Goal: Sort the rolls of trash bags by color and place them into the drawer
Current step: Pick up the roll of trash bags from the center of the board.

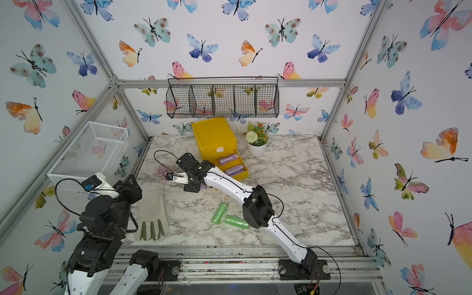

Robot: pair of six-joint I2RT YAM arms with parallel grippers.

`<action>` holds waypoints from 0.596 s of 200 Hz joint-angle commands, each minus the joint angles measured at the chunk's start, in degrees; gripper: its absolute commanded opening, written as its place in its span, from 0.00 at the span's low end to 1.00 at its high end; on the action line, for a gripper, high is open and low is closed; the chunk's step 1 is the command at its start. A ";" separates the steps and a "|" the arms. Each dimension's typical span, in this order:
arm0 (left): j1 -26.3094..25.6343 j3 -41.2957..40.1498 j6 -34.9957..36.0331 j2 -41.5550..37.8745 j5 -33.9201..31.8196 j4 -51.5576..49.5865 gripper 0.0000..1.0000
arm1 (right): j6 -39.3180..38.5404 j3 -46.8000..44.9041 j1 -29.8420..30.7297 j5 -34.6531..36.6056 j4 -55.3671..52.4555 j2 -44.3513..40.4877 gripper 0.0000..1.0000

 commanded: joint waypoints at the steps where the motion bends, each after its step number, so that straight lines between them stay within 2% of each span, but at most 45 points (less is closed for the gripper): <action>1: 0.41 -0.22 -0.48 -0.05 -0.25 0.60 0.51 | -1.28 1.53 0.49 3.02 1.96 2.25 0.66; 70: 0.41 -1.10 -0.43 -0.01 -0.22 0.99 0.51 | -4.16 1.47 0.41 6.67 7.27 6.16 0.67; 119: 0.41 -1.01 0.75 -0.10 -1.28 1.07 0.51 | -4.87 1.25 -0.11 6.27 9.17 7.73 0.67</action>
